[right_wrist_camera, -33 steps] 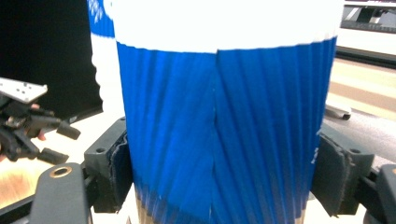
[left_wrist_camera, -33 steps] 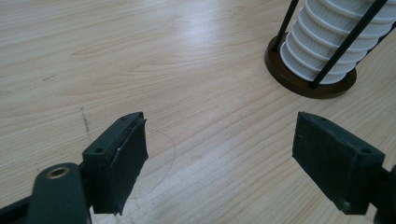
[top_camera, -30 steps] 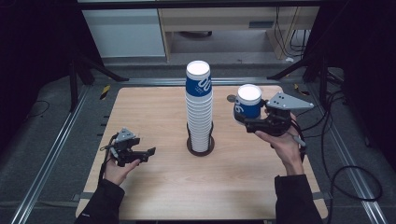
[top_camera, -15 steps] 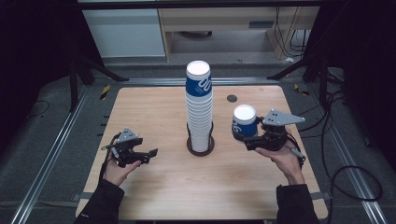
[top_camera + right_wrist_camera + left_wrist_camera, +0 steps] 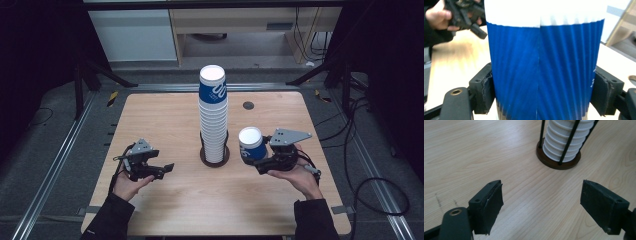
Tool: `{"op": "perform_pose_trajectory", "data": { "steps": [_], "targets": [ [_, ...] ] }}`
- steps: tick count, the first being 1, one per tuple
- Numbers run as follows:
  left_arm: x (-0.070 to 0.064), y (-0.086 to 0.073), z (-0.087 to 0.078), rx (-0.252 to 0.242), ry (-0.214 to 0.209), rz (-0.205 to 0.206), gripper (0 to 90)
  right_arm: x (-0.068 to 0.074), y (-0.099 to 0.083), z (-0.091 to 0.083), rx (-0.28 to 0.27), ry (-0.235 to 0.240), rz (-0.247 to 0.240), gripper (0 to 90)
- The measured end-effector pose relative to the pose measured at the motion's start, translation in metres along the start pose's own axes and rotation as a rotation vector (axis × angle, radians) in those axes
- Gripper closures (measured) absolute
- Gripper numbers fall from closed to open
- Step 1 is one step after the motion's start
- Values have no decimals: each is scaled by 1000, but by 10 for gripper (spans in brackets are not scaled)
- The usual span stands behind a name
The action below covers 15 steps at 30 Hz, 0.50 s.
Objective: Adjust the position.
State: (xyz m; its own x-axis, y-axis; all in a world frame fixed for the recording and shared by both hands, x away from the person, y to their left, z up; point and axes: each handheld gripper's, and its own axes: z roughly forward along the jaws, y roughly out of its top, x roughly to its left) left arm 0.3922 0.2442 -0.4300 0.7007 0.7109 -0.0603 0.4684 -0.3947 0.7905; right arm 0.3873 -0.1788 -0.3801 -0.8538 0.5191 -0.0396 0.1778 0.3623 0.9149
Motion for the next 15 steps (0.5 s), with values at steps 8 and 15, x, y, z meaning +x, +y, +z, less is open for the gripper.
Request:
{"op": "perform_pose_trajectory", "data": {
  "steps": [8,15],
  "targets": [
    [-12,6,-2,1,-54,47,178,11,-2,17,45,84,-51,205],
    [-22,10,-1,10,-102,87,177,19,-6,36,125,158,-98,205]
  ]
}}
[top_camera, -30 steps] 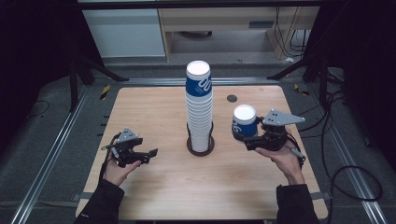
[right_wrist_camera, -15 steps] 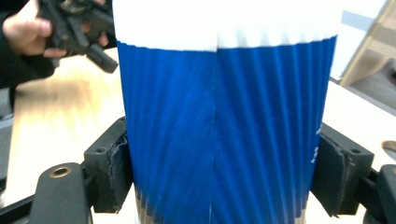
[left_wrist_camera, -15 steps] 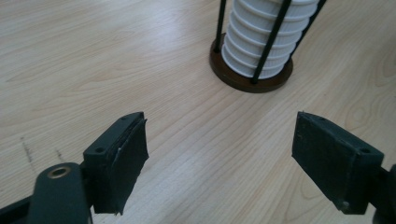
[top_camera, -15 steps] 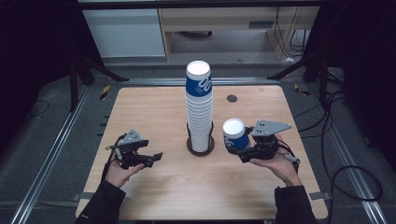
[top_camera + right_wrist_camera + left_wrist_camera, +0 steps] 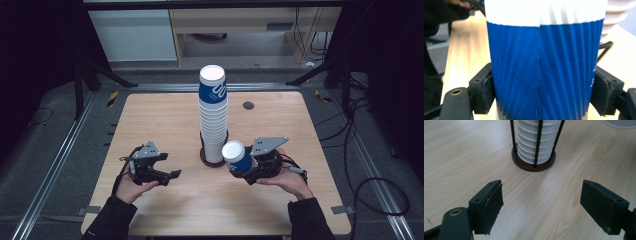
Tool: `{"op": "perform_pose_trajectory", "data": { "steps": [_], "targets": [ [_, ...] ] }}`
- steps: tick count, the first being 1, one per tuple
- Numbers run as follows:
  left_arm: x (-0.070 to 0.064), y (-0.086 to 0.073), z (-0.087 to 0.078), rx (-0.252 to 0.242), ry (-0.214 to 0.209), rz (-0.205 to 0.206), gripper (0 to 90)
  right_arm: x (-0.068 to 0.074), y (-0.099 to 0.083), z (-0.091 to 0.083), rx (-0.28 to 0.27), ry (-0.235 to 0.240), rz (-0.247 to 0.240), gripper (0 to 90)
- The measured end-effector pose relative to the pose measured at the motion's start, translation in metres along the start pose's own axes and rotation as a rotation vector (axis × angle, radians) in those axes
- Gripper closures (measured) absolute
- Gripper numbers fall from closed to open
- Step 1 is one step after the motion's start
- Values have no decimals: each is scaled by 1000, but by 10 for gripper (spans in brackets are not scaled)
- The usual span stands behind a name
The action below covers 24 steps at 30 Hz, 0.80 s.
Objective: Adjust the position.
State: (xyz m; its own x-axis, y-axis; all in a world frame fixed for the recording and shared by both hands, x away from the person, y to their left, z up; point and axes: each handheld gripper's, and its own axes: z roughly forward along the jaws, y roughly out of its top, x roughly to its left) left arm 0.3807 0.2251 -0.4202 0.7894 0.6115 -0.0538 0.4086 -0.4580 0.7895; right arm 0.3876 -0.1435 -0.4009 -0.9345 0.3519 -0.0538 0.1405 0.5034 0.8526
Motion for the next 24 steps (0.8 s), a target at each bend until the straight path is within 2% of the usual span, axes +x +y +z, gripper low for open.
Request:
{"op": "perform_pose_trajectory", "data": {
  "steps": [3,5,12,24],
  "targets": [
    [-4,1,1,6,-19,18,177,2,1,5,22,20,-17,206],
    [-6,2,2,8,-35,26,176,5,4,10,61,39,-47,206],
    [-17,6,5,18,-89,76,175,8,8,19,148,88,-108,205],
    [-36,9,17,59,-171,147,175,17,8,42,279,128,-186,205]
  ]
}}
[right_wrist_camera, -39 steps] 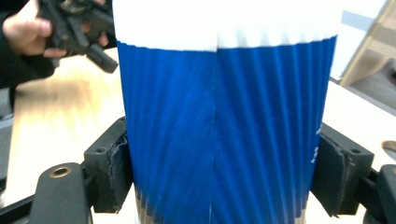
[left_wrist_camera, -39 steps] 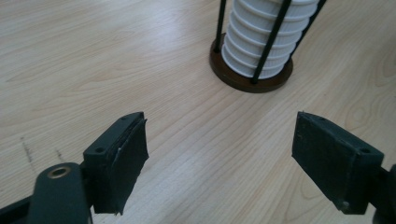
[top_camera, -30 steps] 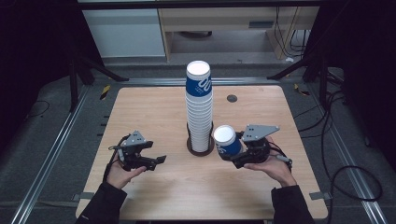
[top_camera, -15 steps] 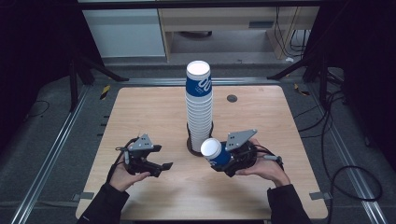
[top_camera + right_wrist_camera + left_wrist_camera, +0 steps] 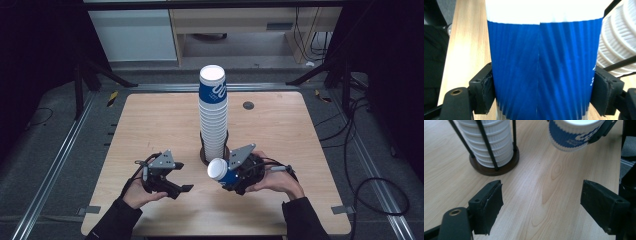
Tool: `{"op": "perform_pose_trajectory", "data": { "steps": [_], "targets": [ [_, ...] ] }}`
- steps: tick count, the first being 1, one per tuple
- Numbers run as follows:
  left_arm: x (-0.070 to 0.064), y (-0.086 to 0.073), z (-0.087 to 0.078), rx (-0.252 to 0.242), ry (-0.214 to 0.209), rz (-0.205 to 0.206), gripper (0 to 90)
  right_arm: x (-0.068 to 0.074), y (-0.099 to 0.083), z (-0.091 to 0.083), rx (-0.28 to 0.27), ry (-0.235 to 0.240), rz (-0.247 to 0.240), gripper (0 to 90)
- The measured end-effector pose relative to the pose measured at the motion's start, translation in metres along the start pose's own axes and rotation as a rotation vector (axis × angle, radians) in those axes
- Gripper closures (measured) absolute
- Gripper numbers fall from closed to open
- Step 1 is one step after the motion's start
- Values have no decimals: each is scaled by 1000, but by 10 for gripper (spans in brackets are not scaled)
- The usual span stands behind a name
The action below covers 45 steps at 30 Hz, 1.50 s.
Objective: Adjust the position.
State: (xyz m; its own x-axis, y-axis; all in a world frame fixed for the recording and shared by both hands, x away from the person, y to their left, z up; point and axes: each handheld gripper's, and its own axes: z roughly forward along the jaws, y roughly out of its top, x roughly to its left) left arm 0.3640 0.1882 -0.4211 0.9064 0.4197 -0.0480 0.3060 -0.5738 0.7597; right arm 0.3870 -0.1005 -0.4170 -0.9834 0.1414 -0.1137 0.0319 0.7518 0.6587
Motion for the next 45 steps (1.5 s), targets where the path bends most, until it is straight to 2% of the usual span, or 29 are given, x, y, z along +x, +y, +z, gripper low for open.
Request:
{"op": "perform_pose_trajectory", "data": {
  "steps": [7,13,21,30,45],
  "targets": [
    [-7,4,8,24,-41,31,173,5,4,15,65,27,-26,208],
    [-12,8,13,34,-74,43,171,9,8,26,98,43,-40,210],
    [-16,12,19,46,-93,57,170,13,14,33,102,55,-57,210],
    [-18,15,25,46,-123,53,177,19,22,44,109,67,-81,210],
    [-21,17,31,63,-136,58,212,25,32,53,109,68,-122,210]
  ]
}}
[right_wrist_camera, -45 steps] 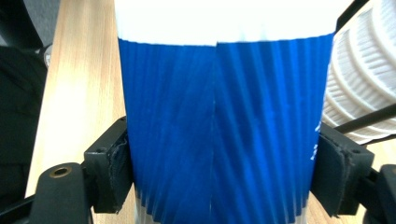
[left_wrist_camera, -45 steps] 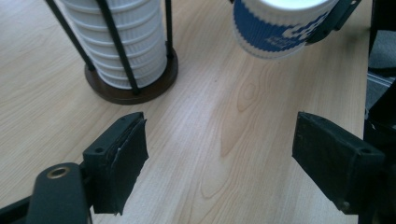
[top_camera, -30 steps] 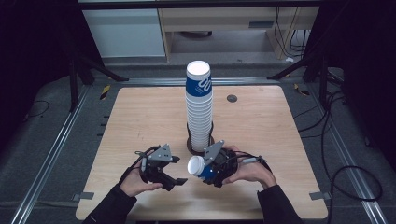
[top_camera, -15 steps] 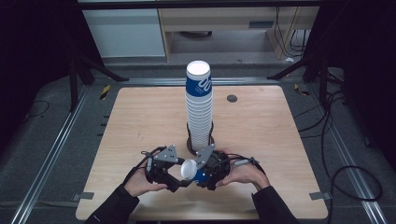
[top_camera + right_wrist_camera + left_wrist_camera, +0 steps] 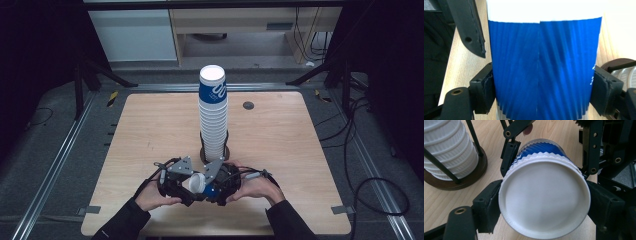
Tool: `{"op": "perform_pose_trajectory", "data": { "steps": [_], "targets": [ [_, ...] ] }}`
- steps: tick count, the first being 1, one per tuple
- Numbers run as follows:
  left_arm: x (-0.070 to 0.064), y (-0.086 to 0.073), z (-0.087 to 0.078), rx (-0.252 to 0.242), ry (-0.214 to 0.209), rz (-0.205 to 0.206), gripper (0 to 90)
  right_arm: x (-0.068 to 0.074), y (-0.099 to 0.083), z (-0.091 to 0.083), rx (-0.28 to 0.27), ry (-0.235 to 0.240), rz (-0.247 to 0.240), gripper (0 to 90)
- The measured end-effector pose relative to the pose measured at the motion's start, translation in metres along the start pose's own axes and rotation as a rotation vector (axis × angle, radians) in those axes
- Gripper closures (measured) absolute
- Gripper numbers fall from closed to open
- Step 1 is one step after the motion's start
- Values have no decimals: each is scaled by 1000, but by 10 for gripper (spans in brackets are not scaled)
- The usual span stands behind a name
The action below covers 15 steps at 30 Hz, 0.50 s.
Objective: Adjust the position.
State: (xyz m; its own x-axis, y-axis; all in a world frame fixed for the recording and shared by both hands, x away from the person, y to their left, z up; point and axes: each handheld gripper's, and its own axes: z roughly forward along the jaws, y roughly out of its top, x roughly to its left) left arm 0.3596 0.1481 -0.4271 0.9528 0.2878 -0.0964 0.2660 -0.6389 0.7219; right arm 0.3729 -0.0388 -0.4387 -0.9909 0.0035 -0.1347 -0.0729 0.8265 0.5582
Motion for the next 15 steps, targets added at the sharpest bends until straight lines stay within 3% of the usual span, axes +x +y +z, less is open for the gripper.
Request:
{"op": "perform_pose_trajectory", "data": {
  "steps": [15],
  "targets": [
    [0,0,2,23,4,-17,254,2,3,4,-7,7,6,199]
  ]
}}
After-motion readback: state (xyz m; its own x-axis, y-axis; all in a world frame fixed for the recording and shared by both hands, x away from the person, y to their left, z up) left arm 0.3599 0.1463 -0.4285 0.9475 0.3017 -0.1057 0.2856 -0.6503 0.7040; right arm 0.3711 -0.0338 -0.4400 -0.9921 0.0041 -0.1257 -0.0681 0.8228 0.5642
